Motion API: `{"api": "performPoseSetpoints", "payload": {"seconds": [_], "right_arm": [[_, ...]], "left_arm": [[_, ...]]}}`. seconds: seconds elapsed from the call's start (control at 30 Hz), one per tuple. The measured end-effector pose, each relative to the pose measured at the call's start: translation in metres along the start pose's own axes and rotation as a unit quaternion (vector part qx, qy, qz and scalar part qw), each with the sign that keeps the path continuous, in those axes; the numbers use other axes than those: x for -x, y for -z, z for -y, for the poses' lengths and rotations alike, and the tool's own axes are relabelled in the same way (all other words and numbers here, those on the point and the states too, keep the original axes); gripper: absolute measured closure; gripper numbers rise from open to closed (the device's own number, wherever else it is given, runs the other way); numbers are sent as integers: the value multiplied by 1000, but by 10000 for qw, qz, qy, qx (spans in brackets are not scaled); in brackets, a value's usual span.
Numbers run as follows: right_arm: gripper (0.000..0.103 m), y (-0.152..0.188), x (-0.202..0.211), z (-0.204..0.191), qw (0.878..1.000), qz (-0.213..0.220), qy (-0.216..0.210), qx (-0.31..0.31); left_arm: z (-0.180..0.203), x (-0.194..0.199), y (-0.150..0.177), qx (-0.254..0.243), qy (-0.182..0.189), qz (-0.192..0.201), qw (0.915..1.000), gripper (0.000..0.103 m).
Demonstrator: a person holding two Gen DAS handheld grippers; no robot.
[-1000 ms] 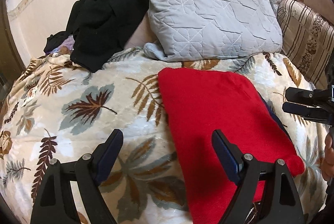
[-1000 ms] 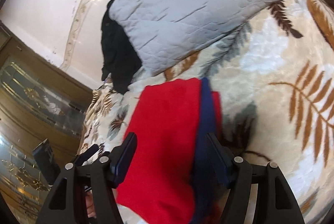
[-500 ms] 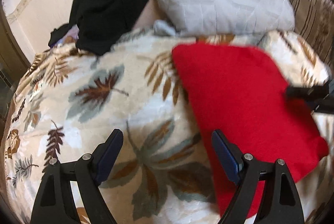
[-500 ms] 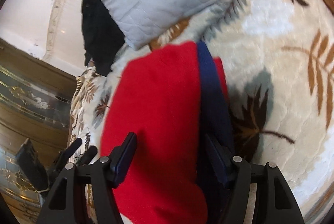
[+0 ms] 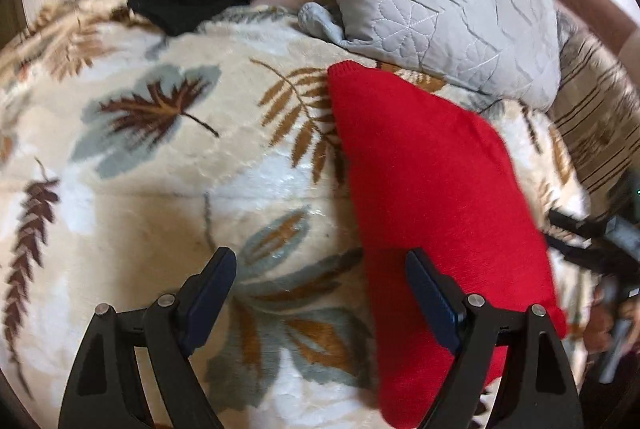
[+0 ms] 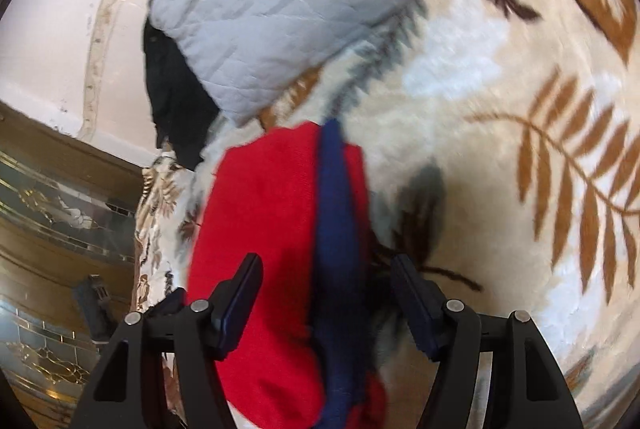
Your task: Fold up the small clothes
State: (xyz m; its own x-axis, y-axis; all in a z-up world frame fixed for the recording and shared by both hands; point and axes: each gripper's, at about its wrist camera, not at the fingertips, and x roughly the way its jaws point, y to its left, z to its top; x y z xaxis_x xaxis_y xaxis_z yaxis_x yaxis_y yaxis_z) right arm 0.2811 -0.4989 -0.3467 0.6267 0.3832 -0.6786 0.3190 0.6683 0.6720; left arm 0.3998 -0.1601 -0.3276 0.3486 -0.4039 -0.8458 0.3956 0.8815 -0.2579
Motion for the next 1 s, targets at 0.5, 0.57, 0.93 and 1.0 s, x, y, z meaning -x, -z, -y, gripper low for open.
{"api": "performPoseSetpoints", "payload": {"seconds": [0.5, 0.57, 0.93, 1.0], "right_arm": [[30, 7, -32, 32, 9903, -517, -1215, -431], [30, 9, -37, 26, 9909, -467, -1215, -340], [49, 19, -54, -22, 9972, -71, -661, 334], [55, 20, -49, -27, 9976, 42, -538, 440]], "left_arm": [[8, -32, 5, 464, 1863, -734, 9786, 16], [10, -37, 7, 575, 2031, -792, 9743, 16], [28, -31, 7, 441, 1962, -419, 9787, 50], [32, -26, 6, 350, 1894, -337, 9807, 53]]}}
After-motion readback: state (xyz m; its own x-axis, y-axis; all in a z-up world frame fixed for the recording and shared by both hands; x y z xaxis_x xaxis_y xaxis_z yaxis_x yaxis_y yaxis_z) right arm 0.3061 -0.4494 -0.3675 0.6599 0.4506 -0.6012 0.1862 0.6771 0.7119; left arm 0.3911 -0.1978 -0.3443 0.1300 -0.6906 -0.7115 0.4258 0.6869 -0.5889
